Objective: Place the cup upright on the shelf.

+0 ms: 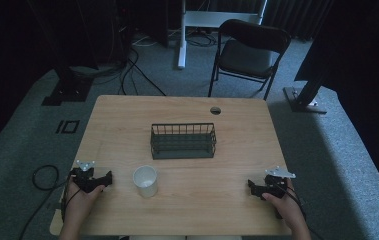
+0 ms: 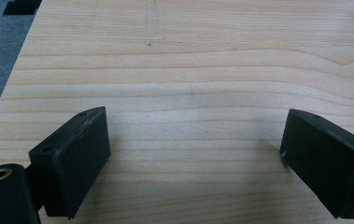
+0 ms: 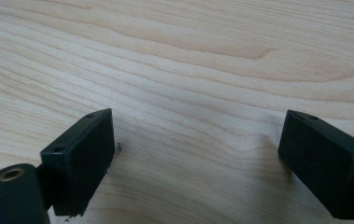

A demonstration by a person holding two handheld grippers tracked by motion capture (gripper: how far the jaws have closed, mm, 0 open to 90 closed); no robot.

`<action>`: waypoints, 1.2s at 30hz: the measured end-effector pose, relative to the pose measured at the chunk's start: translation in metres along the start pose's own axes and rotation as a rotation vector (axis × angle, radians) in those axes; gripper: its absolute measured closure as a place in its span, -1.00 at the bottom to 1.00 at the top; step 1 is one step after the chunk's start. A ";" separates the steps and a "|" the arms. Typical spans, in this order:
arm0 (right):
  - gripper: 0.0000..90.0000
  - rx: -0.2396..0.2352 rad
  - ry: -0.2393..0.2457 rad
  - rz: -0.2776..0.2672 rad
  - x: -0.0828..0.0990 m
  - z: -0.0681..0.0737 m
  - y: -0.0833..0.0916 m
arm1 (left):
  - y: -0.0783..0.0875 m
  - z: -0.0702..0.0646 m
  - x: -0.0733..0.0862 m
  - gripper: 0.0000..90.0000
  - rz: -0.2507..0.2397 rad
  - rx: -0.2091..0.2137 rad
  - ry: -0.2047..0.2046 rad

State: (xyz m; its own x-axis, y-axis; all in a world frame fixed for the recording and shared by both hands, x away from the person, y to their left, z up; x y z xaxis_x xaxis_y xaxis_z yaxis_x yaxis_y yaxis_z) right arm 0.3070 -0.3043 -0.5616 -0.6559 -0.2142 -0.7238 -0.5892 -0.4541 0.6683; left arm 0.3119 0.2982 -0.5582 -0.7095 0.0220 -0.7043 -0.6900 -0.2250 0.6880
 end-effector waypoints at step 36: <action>-0.76 -0.046 0.033 -0.036 -0.020 0.006 0.010 | 0.000 0.000 0.000 -0.80 -0.001 0.001 -0.001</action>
State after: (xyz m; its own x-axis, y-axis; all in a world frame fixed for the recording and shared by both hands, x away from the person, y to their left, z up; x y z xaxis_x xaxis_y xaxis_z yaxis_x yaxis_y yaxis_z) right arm 0.3115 -0.2989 -0.5392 -0.6182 -0.2248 -0.7532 -0.5896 -0.5010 0.6335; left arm 0.3120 0.2982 -0.5582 -0.7089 0.0228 -0.7049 -0.6908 -0.2240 0.6875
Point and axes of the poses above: each handheld gripper's, and its own axes: y roughly backward along the jaws, x roughly out of its underside, z roughly to its left, the point moved 1 cm from there along -y, roughly forward along the jaws, and after that the axes turned 14 degrees about -x, right-handed, at the moved point
